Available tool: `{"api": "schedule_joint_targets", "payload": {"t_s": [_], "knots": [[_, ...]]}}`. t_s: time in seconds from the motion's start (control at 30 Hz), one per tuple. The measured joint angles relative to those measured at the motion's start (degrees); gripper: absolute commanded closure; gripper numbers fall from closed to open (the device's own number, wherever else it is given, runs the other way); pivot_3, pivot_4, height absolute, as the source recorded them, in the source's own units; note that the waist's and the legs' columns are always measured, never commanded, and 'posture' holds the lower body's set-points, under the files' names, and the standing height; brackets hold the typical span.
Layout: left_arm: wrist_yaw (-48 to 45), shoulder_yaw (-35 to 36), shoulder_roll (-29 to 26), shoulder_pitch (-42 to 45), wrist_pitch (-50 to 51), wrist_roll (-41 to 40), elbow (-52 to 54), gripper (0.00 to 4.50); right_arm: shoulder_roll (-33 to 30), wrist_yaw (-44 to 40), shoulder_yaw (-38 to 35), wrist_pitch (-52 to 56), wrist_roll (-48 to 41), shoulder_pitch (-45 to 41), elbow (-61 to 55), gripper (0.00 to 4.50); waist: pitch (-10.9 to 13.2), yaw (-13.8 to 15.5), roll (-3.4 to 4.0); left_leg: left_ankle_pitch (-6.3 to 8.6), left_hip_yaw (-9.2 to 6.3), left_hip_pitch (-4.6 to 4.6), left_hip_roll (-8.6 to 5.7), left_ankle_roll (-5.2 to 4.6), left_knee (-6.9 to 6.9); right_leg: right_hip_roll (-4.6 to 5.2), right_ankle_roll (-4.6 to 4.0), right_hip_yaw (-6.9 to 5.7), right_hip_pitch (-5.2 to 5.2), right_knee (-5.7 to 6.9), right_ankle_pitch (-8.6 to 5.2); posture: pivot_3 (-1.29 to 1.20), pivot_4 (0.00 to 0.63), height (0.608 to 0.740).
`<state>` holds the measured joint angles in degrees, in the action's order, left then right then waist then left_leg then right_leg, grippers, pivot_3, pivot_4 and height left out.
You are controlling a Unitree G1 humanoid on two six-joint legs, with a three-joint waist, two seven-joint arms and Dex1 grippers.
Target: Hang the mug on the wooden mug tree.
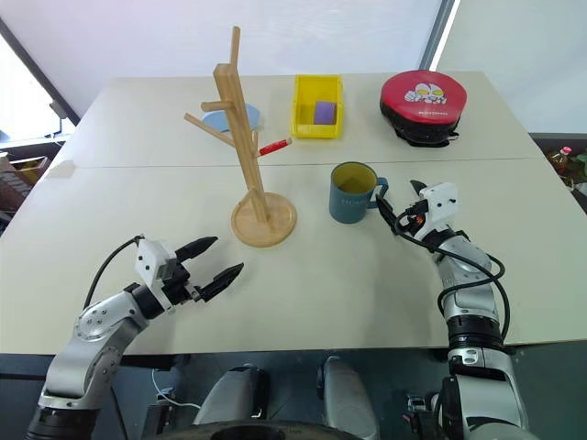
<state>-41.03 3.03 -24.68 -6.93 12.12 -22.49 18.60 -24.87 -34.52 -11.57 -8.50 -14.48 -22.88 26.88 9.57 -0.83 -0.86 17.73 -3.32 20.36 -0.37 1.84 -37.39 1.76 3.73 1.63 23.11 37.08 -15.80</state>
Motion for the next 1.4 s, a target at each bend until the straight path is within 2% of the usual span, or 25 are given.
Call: {"api": "schedule_joint_targets", "payload": {"t_s": [0.63,0.67,0.73,0.9,0.93,1.13,1.4], "knots": [[0.0,-0.5,0.5,0.6,-1.4,0.6,-0.1,0.00,4.1,-0.7,2.2,-2.7,1.1,-7.4,10.8,0.02,0.0,-0.1,0.00,0.00,-0.01,0.00,0.01,0.00,0.01,0.00,0.00,0.00,0.01,0.00,0.00,0.00,0.150,0.740],[0.1,-0.5,0.5,0.6,-1.4,0.6,-0.2,0.00,4.1,-0.8,2.2,-2.9,1.0,-7.7,11.3,0.53,0.0,-0.1,0.00,0.00,0.00,0.01,0.01,0.00,0.01,0.00,0.00,0.00,0.01,0.00,0.00,0.00,0.150,0.740],[0.1,-0.5,0.5,0.6,-1.4,0.6,-0.2,0.00,4.6,-1.2,2.1,-3.1,0.8,-8.6,12.4,1.26,0.0,-0.1,0.00,0.00,0.00,0.01,0.01,0.00,0.00,0.00,0.00,0.00,0.01,0.00,0.00,0.00,0.150,0.740],[0.3,-0.5,0.5,1.1,-1.4,0.6,-0.2,0.00,5.5,-3.6,2.1,-3.2,-0.1,-9.1,13.0,3.99,0.0,-0.1,0.01,0.00,0.00,0.02,0.01,0.00,0.01,0.01,0.00,0.00,0.01,-0.01,0.00,0.00,0.150,0.740],[0.3,-0.5,0.5,1.1,-1.4,0.6,-0.2,0.00,5.7,-4.0,2.1,-3.2,-0.4,-9.1,12.9,4.40,0.0,-0.1,0.01,0.00,-0.01,0.02,0.01,0.00,0.01,0.02,0.00,0.00,0.01,-0.01,0.00,0.00,0.150,0.740],[0.5,-0.5,0.4,1.2,-1.4,0.6,-0.4,0.00,5.4,-5.3,2.8,-2.2,-0.1,-6.4,7.9,4.46,0.0,0.0,0.01,0.00,-0.02,0.03,0.01,0.00,0.02,0.03,0.00,-0.01,0.02,-0.01,0.00,0.00,0.150,0.740],[0.6,0.8,-0.6,0.9,-1.4,0.6,-0.5,0.00,-3.6,-8.2,10.7,-4.5,8.7,1.7,-16.3,4.46,0.0,-0.1,0.05,0.00,-0.02,0.02,0.01,0.00,0.03,0.01,0.00,-0.01,0.05,0.00,0.00,0.00,0.150,0.740]]}}
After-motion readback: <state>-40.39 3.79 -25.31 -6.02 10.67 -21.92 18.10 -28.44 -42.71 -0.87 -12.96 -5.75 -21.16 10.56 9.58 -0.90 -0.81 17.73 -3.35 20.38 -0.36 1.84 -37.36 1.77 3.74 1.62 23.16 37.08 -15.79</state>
